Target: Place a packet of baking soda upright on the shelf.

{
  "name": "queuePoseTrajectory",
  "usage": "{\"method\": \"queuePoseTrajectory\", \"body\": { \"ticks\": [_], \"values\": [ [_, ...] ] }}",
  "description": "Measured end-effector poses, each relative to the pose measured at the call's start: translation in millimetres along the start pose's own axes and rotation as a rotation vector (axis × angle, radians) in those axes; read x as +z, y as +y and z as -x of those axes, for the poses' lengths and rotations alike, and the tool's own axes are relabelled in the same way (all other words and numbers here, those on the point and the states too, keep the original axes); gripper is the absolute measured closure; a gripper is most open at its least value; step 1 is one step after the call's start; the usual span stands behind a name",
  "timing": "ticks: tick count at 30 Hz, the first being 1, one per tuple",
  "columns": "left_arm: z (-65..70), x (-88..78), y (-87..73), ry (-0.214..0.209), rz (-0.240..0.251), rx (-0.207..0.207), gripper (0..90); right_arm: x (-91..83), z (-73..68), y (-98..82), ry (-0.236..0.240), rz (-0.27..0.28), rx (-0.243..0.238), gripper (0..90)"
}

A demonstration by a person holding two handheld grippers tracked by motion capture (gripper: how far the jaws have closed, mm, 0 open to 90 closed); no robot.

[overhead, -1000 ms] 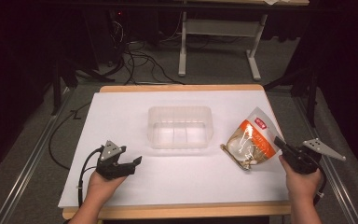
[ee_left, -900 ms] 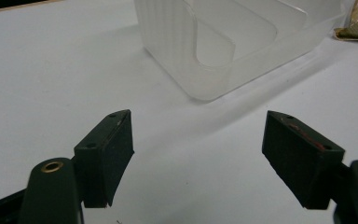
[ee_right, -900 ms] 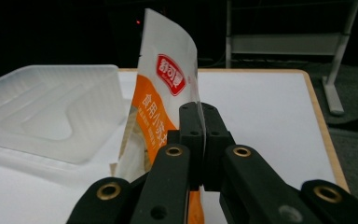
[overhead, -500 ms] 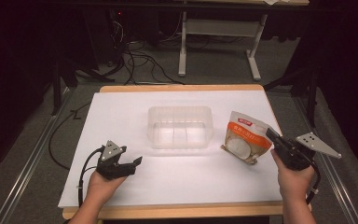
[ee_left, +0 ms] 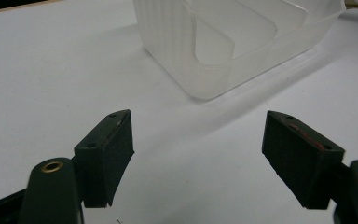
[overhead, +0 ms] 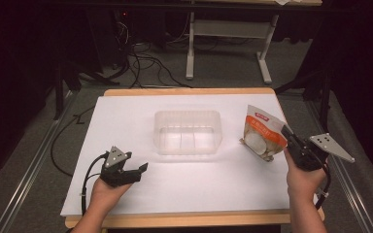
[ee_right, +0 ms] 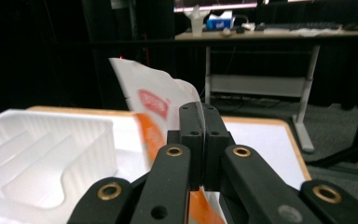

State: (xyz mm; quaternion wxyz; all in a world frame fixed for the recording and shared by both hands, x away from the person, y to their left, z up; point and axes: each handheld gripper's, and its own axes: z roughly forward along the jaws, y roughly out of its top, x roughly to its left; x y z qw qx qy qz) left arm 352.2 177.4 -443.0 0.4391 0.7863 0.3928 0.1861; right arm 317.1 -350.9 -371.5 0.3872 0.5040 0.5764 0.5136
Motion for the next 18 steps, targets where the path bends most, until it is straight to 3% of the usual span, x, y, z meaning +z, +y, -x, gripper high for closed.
{"method": "queuePoseTrajectory", "body": {
  "ticks": [3, 11, 14, 18],
  "values": [
    [0.1, -0.3, 0.0, -0.001, 0.0, 0.001, 25.1, 1.6, -4.1, -5.6, 0.014, -0.025, -0.013, 90.0],
    [0.7, -1.4, 0.6, -0.005, 0.004, 0.005, 25.1, -15.6, -25.7, -11.7, 0.112, -0.045, -0.043, 90.0],
    [1.7, -1.9, 0.4, -0.006, 0.004, 0.009, 25.1, -15.8, -30.2, -13.7, 0.106, -0.042, -0.055, 89.0],
    [2.0, -1.5, 0.2, -0.01, 0.002, 0.013, 25.1, -12.8, -31.5, -19.9, 0.102, -0.058, -0.055, 78.6]
  ]
}}
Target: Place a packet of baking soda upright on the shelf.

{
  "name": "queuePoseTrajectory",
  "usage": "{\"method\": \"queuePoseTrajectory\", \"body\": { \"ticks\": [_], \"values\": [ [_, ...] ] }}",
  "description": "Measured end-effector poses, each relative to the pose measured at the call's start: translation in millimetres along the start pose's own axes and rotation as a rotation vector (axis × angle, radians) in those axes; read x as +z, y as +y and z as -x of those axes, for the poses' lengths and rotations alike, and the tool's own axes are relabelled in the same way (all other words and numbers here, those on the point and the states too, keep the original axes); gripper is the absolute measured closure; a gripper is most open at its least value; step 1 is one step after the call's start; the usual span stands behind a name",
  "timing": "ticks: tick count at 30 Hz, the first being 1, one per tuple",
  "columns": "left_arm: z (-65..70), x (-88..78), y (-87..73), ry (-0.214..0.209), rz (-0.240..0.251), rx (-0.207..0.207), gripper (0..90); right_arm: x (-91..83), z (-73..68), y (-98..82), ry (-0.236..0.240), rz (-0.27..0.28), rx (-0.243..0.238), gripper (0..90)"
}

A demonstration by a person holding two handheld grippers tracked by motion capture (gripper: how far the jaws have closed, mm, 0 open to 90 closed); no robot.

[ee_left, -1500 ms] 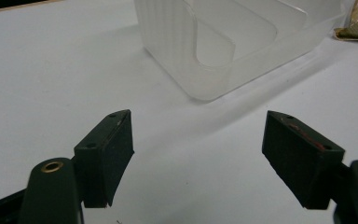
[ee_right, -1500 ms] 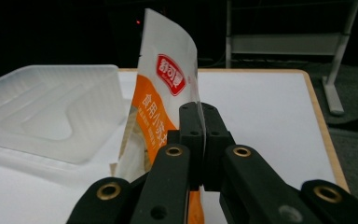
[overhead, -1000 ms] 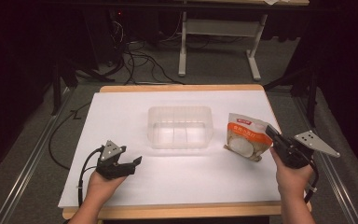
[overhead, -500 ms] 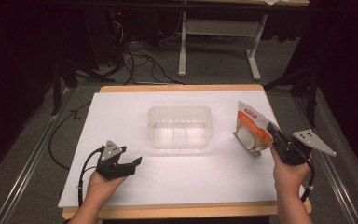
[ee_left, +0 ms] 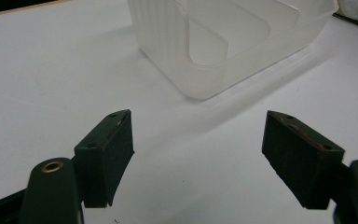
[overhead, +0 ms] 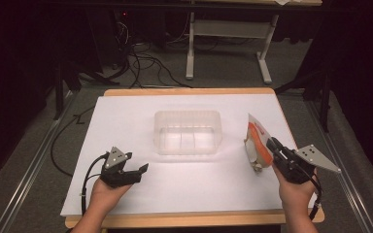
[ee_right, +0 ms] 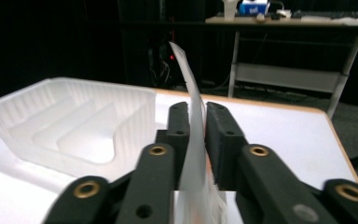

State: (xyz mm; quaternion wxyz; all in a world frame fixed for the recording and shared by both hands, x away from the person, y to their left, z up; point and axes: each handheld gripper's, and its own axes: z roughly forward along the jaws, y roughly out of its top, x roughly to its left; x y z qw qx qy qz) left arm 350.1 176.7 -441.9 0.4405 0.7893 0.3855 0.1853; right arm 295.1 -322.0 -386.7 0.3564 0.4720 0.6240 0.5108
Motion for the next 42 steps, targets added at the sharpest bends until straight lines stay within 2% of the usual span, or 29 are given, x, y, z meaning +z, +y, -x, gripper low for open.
{"method": "queuePoseTrajectory", "body": {
  "ticks": [1, 4, 12, 19, 23, 27, 30, 35, 42],
  "values": [
    [-0.4, 0.4, 0.1, 0.0, -0.002, 0.002, 25.1, 2.7, 1.2, -2.9, -0.009, -0.018, -0.004, 75.9],
    [-0.9, 1.3, 0.1, -0.001, -0.008, 0.0, 25.1, 6.2, 5.5, -6.3, -0.001, -0.037, 0.022, 74.5],
    [2.1, 0.5, 0.1, -0.015, 0.0, 0.004, 24.8, 10.0, 12.8, -15.5, 0.008, -0.078, 0.036, 73.0],
    [2.4, 0.8, -0.1, -0.018, 0.0, 0.006, 24.8, 12.0, 11.8, -18.5, -0.02, -0.1, 0.013, 73.9],
    [3.5, -1.2, -0.1, -0.016, 0.003, 0.013, 24.7, 11.5, 12.8, -18.5, -0.035, -0.111, -0.001, 79.3],
    [2.5, -0.6, 0.2, -0.01, 0.01, 0.006, 24.4, 11.1, 15.5, -18.4, -0.03, -0.103, 0.016, 87.7],
    [2.3, -0.8, 0.4, -0.015, 0.021, 0.008, 24.3, 11.1, 15.5, -17.9, -0.037, -0.097, 0.011, 90.0],
    [1.5, -1.7, 0.5, -0.011, 0.025, 0.011, 23.9, 13.1, 16.0, -14.3, -0.025, -0.096, 0.027, 90.0],
    [1.2, -1.9, 0.3, -0.009, 0.025, 0.008, 23.8, 13.6, 15.4, -5.4, -0.022, -0.079, 0.014, 90.0]
  ]
}}
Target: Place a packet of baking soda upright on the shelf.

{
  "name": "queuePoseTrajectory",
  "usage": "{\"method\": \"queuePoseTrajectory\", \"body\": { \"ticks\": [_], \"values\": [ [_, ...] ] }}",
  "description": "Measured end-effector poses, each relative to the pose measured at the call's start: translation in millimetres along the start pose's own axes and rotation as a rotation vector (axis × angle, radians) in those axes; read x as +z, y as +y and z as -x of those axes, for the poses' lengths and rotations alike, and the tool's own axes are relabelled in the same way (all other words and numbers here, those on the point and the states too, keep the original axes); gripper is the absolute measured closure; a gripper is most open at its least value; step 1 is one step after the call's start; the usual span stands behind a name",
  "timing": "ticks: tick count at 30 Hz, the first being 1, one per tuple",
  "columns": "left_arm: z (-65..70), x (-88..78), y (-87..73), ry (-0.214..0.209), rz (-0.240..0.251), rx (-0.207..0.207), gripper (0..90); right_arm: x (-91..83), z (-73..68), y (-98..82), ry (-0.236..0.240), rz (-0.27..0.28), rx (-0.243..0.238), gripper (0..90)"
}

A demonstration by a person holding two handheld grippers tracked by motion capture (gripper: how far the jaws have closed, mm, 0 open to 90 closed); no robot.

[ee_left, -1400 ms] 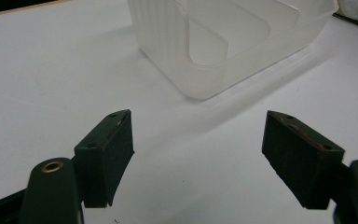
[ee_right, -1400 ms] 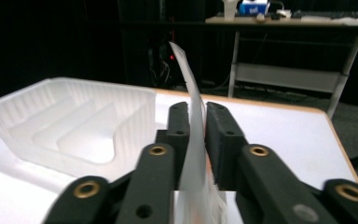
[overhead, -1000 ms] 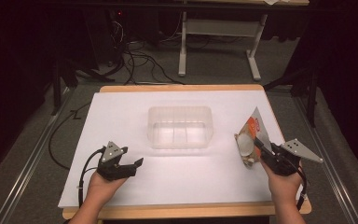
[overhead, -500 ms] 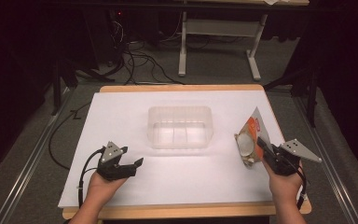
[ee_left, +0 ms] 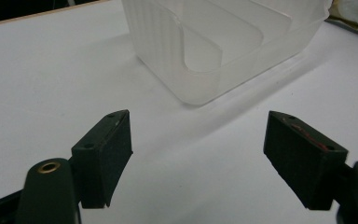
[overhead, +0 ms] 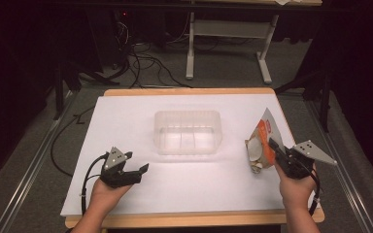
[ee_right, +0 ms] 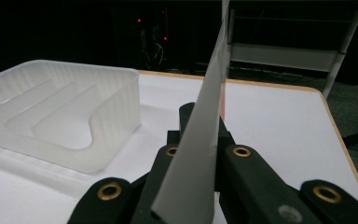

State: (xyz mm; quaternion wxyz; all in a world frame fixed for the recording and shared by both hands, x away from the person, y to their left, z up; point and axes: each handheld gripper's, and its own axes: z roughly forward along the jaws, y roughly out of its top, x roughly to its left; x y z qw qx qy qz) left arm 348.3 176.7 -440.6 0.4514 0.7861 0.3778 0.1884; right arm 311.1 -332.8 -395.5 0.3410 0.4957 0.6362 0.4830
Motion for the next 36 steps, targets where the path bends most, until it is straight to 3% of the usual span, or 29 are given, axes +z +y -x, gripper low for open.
{"method": "queuePoseTrajectory", "body": {
  "ticks": [5, 14, 21, 27, 36],
  "values": [
    [1.5, -0.3, 0.2, -0.002, 0.005, 0.002, 23.7, -2.9, 1.8, 4.5, 0.004, 0.02, 0.009, 90.0],
    [0.1, 1.0, 0.2, -0.005, 0.002, -0.005, 23.7, -10.7, -3.0, 14.4, 0.026, 0.039, -0.017, 90.0],
    [0.0, -2.2, 0.1, -0.009, 0.015, -0.008, 23.6, -8.2, -18.0, 33.3, 0.049, 0.05, -0.07, 90.0],
    [-3.0, -3.5, 0.1, -0.01, 0.022, -0.024, 23.6, -2.5, -28.4, 47.3, 0.067, 0.064, -0.086, 90.0],
    [-2.7, -3.7, 0.5, -0.015, 0.02, -0.015, 23.6, 6.3, -49.7, 75.5, 0.102, 0.09, -0.124, 90.0]
  ]
}}
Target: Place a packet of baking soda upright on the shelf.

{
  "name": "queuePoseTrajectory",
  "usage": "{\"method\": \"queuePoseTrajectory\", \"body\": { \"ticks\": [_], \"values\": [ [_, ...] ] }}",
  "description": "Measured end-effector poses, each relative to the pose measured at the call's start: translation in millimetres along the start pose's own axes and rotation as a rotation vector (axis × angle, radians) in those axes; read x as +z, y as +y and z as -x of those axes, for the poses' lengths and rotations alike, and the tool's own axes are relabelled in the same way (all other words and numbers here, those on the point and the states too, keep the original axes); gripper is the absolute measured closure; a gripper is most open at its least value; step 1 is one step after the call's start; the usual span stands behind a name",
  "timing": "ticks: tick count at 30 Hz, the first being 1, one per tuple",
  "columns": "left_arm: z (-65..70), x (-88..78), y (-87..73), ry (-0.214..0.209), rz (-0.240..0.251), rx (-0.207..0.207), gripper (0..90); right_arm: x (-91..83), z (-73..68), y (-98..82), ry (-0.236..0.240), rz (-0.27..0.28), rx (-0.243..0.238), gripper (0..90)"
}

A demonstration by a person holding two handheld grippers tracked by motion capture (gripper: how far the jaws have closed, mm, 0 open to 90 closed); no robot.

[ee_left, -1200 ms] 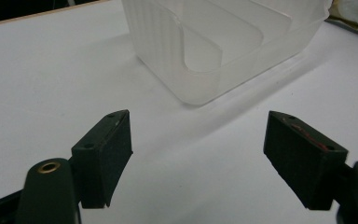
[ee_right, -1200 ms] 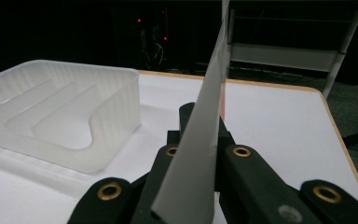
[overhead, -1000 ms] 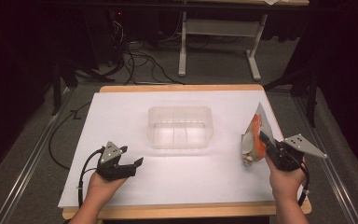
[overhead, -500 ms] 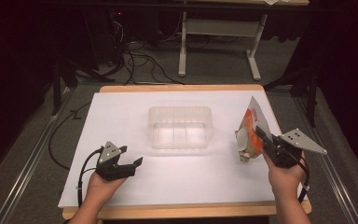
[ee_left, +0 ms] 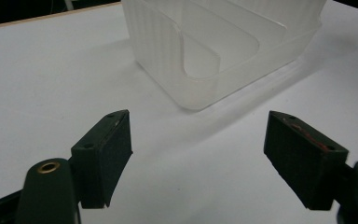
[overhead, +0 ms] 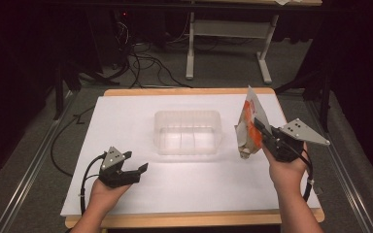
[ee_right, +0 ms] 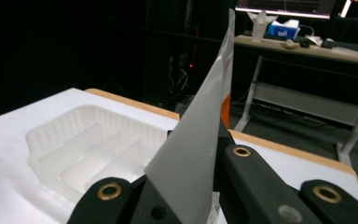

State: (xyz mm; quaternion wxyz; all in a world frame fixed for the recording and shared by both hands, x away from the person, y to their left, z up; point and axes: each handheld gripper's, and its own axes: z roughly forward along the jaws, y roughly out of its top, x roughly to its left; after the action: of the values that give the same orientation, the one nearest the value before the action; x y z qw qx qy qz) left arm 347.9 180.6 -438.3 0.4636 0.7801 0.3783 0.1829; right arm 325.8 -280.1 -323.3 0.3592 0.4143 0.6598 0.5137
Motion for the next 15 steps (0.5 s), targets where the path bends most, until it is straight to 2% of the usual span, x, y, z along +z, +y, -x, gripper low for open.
{"method": "queuePoseTrajectory", "body": {
  "ticks": [15],
  "values": [
    [-1.0, -2.0, -0.2, 0.001, 0.007, -0.007, 23.6, 22.2, -35.2, 42.7, 0.077, 0.053, -0.053, 90.0]
  ]
}}
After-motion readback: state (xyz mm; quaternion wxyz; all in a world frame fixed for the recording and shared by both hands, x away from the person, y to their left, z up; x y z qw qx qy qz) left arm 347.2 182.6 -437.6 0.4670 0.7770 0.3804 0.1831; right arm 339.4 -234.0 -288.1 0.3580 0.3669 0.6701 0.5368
